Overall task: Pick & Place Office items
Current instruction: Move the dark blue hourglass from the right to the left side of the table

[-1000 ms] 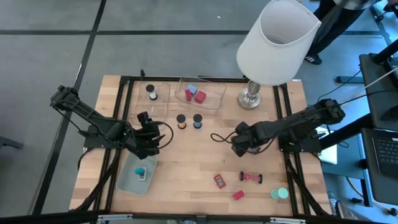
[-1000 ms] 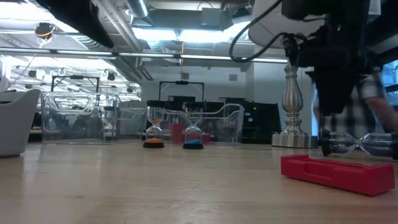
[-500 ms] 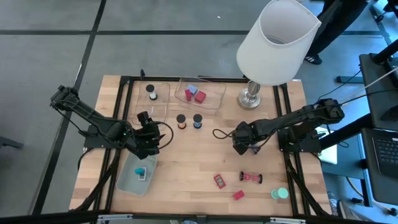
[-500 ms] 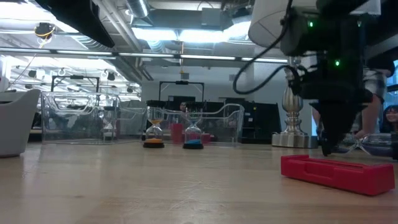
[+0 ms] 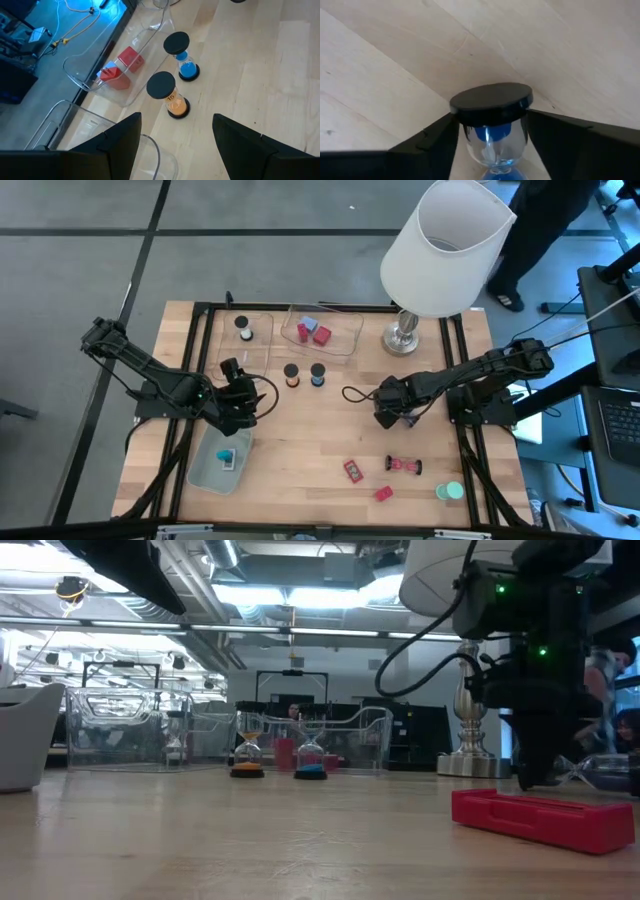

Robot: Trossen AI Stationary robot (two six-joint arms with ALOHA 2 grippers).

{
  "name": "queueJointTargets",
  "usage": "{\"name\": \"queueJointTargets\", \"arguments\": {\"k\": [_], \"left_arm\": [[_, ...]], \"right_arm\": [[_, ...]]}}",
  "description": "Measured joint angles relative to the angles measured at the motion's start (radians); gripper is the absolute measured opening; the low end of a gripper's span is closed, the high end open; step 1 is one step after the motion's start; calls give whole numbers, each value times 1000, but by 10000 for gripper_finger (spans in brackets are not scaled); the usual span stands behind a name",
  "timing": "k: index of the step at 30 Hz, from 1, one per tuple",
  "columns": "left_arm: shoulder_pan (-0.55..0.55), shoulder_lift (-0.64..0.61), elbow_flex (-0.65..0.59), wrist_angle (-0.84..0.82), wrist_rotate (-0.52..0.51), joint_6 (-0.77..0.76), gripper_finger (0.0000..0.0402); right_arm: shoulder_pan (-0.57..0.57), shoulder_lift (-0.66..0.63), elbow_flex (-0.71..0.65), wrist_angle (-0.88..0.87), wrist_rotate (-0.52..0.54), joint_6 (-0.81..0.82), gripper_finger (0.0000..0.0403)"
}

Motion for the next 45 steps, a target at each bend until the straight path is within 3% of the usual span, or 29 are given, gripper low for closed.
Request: {"name": "queueJointTargets", "arguments": {"k": [5, 12, 17, 20, 27, 32, 37, 45], "left_arm": [[0, 0, 0, 0, 0, 0, 242], [0, 0, 0, 0, 0, 20, 242], [0, 0, 0, 0, -20, 26, 242], [0, 0, 0, 0, -22, 26, 242], [0, 0, 0, 0, -20, 25, 242], [0, 0, 0, -1, -18, 24, 242], [0, 0, 0, -3, -18, 25, 242], [0, 0, 0, -5, -21, 25, 242]], "right_arm": [[0, 0, 0, -1, 0, 0, 169], [0, 2, 29, -2, 21, 1, 169], [0, 2, 129, 58, 162, -85, 177], [0, 2, 171, 243, 277, -225, 177], [0, 54, 147, 972, 444, -644, 176], [-2, 194, 147, 1381, 383, -838, 176], [-1, 361, 147, 1642, 302, -918, 176], [-2, 616, 166, 2031, 291, -1010, 178]]}}
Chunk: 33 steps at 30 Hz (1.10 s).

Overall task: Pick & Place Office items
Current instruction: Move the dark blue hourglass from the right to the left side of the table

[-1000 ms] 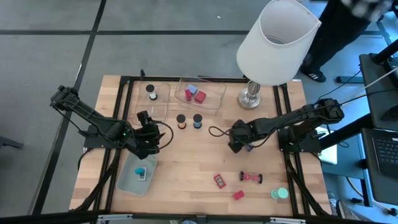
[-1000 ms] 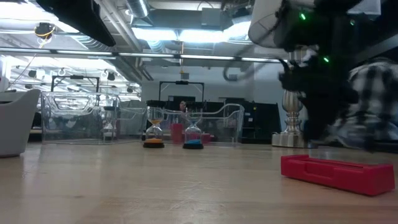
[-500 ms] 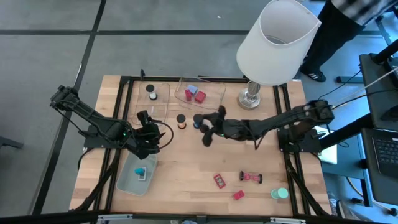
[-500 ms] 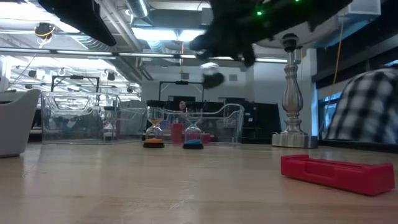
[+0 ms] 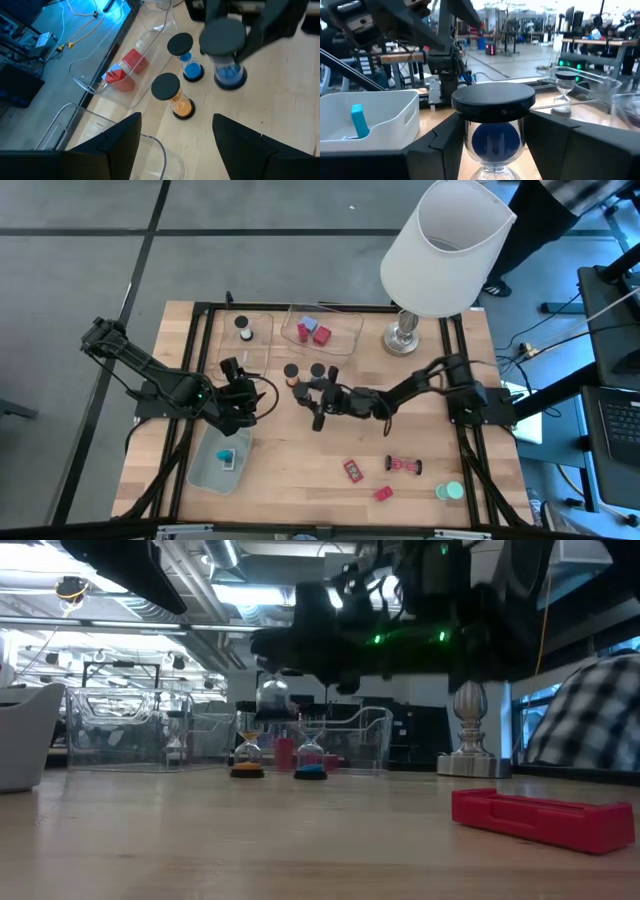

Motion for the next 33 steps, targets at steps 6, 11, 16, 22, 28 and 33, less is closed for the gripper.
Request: {"name": "queueJointTargets", "arguments": {"k": [6, 11, 16, 22, 28, 33], "left_arm": [[0, 0, 0, -3, 0, 0, 242], [0, 0, 0, -12, 0, 0, 242], [0, 0, 0, -15, 1, -1, 242], [0, 0, 0, -16, 2, 0, 242], [0, 0, 0, -17, 2, 0, 242], [0, 0, 0, -17, 2, 0, 242]], "right_arm": [[0, 162, 135, 31, -66, -34, 180], [-1, 234, 232, 24, -82, -62, 180], [-16, 252, 266, -12, -81, -47, 180], [-16, 252, 268, -84, -78, -3, 180], [-12, 252, 268, -88, -78, -6, 181], [-13, 252, 268, -98, -78, -6, 181]]}}
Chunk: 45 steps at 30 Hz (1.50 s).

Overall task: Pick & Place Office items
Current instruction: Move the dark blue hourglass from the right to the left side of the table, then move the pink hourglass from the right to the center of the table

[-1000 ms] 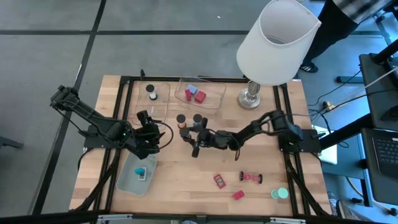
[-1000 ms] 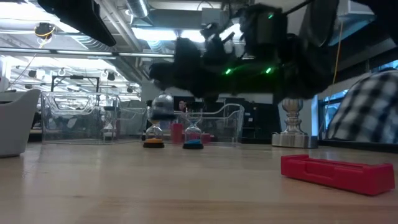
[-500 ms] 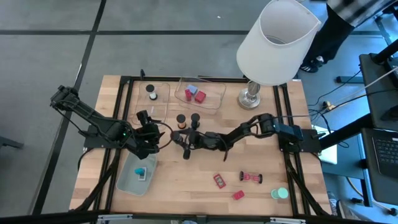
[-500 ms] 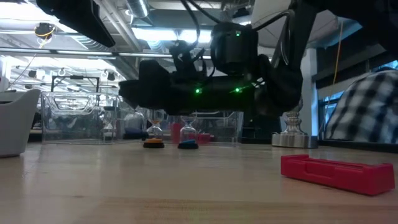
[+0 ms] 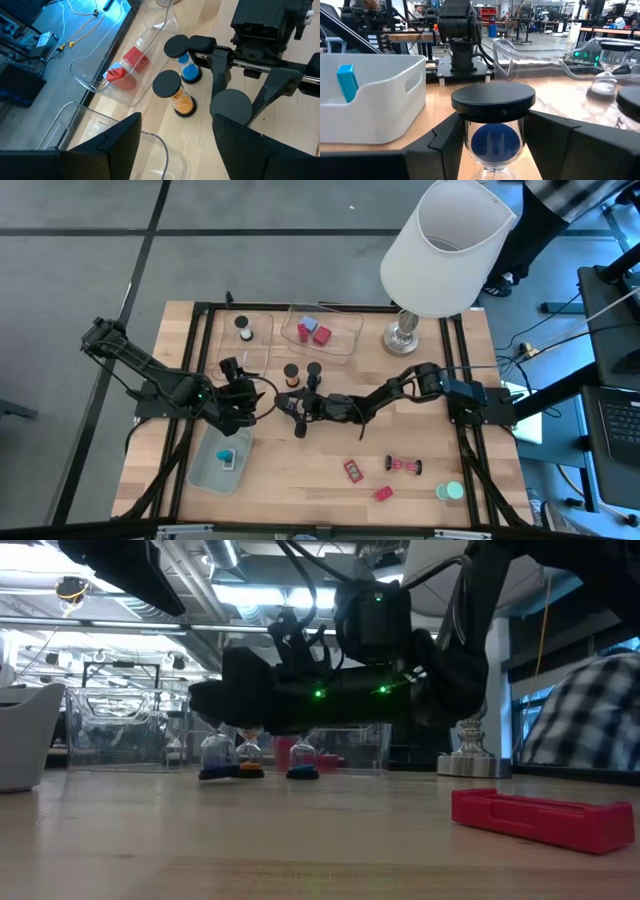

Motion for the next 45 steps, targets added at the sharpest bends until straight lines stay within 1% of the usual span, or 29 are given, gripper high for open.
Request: {"name": "queueJointTargets", "arguments": {"k": [5, 8, 13, 16, 20, 23, 26, 30, 34, 36, 40, 43, 45], "left_arm": [[0, 0, 0, 0, 0, 0, 242], [0, 0, 0, 0, 0, 0, 242], [0, 0, 0, 0, 0, 0, 242], [0, 0, 0, -2, 0, 0, 242], [0, 0, 0, -4, 10, 1, 242], [0, 0, 0, -6, 11, 0, 242], [0, 0, 0, -6, 11, 1, 242], [0, 0, 0, -5, 11, 1, 242], [0, 0, 0, -6, 10, 0, 242], [0, 0, 0, -5, 10, 0, 242], [0, 0, 0, -5, 9, 0, 242], [0, 0, 0, -5, 8, 0, 242], [0, 0, 0, -5, 4, 0, 242]], "right_arm": [[-2, -2, 0, -27, 0, 13, 197], [-6, -1, -1, -56, -1, 29, 220], [-8, -1, -1, -54, 0, 30, 261], [-7, -15, -1, -63, -8, 62, 285], [-7, -65, -2, -162, -46, 79, 311], [-7, -126, -2, -346, -56, 108, 326], [-7, -216, -2, -592, -56, 163, 335], [-16, -350, -2, -868, -30, 232, 338], [-11, -483, -2, -1185, -38, 320, 339], [1, -544, -2, -1365, -86, 393, 339], [46, -647, -2, -1686, -231, 557, 339], [106, -696, -2, -1864, -318, 646, 339], [156, -716, -2, -1948, -373, 695, 339]]}}
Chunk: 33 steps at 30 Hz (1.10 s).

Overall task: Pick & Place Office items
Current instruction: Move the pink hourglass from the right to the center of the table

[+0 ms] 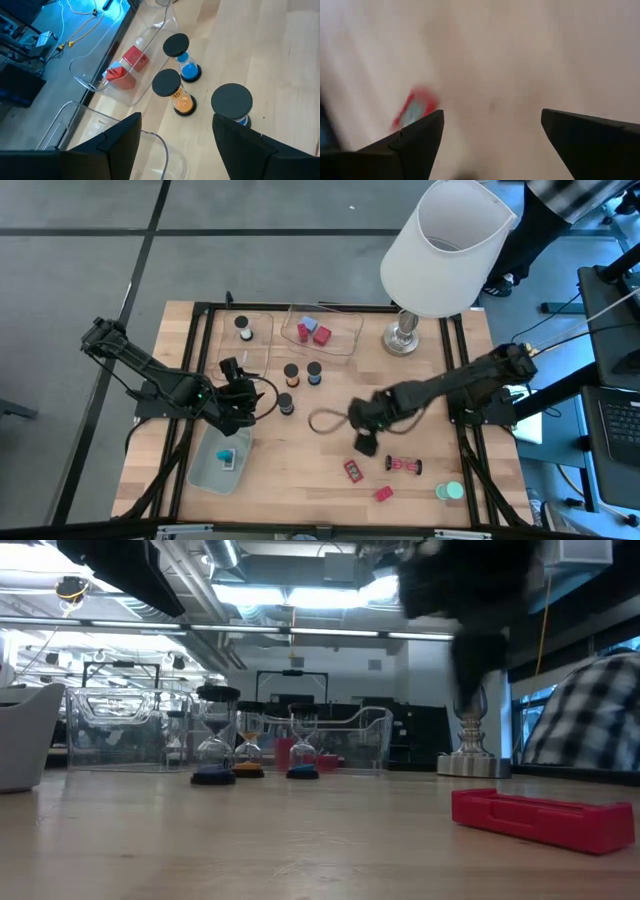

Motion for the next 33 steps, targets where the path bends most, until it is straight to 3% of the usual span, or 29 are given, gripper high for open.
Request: {"name": "queueJointTargets", "arguments": {"k": [5, 15, 23, 33], "left_arm": [[0, 0, 0, 3, 0, -6, 242], [0, 0, 0, 4, -7, -35, 242], [0, 0, 0, 5, -8, -44, 242], [0, 0, 0, 4, -8, -44, 242]], "right_arm": [[133, -3, -1, -121, -65, 81, 339], [280, 6, -19, -130, -32, 198, 339], [321, 7, -110, -100, -53, 289, 339], [324, 12, -203, 55, -9, 274, 339]]}}
